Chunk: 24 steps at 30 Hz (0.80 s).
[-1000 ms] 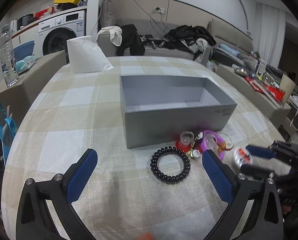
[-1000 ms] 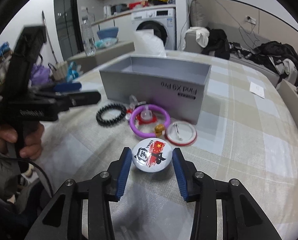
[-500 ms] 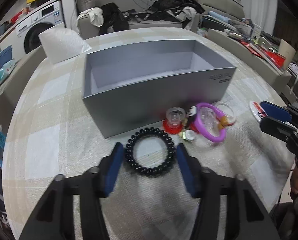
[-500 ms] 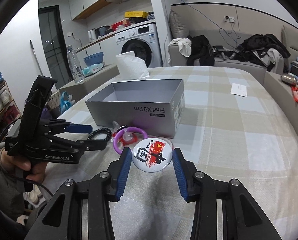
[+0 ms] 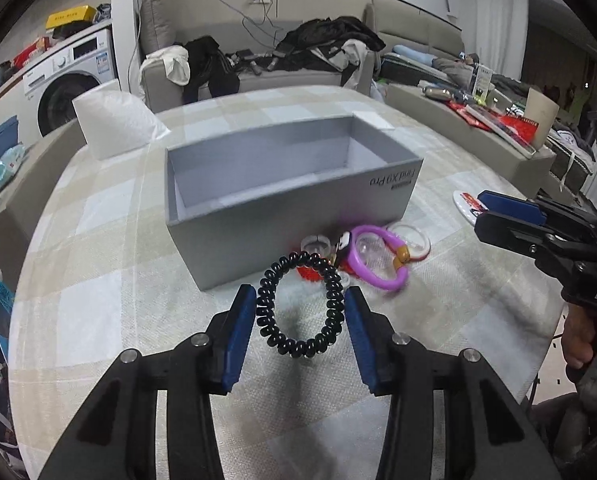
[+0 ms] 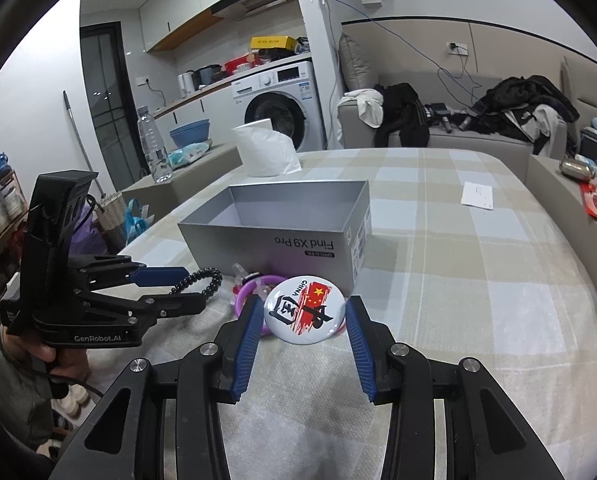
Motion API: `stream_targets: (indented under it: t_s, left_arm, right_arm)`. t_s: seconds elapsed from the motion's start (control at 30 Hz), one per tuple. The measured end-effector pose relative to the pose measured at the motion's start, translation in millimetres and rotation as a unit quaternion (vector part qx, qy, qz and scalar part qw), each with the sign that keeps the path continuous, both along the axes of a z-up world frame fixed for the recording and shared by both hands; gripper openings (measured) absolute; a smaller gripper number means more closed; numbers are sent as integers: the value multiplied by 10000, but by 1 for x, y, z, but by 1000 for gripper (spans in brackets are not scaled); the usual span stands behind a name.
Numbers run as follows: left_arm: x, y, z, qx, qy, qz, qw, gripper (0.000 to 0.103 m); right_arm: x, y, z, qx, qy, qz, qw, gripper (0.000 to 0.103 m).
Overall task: Organize jewelry
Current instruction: 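Place the black bracelet and white badge into the grey box, opening both tools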
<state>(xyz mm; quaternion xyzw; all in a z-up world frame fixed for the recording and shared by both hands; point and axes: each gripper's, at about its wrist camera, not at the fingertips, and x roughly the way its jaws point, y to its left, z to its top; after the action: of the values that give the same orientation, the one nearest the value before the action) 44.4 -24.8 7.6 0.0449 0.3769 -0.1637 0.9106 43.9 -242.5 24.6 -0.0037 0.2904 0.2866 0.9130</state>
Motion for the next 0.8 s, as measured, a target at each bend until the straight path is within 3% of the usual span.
stream_targets:
  t_s: [0.37,0.8]
  left_arm:
    - [16,11,44,-416,-776,395,9953,40]
    - [50,21,48,-526,-1050,757,9902,40]
  right_arm:
    - [28,18,40,45,-322,42,9995,41]
    - [76,40,49,75,-190,-51,9998,41]
